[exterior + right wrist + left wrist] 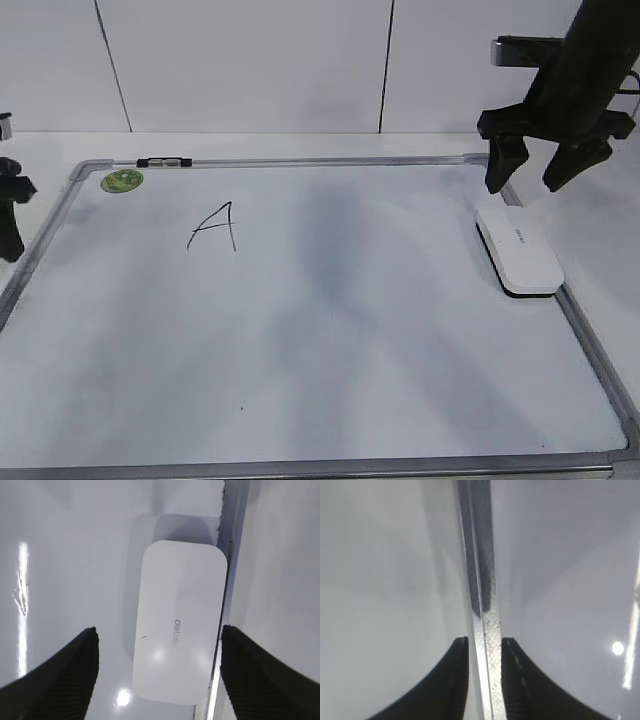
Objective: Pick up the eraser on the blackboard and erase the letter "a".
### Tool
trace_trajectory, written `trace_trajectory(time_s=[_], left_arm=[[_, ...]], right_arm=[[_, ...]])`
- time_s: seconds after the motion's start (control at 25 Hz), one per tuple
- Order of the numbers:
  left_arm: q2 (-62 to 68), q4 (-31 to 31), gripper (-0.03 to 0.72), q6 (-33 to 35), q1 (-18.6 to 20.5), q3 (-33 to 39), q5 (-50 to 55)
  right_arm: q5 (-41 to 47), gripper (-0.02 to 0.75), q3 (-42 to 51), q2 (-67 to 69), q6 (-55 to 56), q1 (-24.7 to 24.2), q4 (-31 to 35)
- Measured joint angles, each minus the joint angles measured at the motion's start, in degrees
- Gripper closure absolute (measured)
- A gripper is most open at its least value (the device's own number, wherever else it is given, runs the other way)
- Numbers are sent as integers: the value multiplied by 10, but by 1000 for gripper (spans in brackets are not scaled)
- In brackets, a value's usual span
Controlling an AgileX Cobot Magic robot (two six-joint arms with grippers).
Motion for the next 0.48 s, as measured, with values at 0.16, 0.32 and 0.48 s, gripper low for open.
trace_trajectory(time_s=[0.16,0.32,0.48], left_arm=[[0,12,384,-12,0,-56,43],[-21,20,344,-24,0,-97,58],[-69,23,340,-35,-1,-101,65]], right_arm=[[0,148,0,-3,-5,0,2],[1,148,0,-15,-7,0,2],[2,148,0,-45,-9,0,2]])
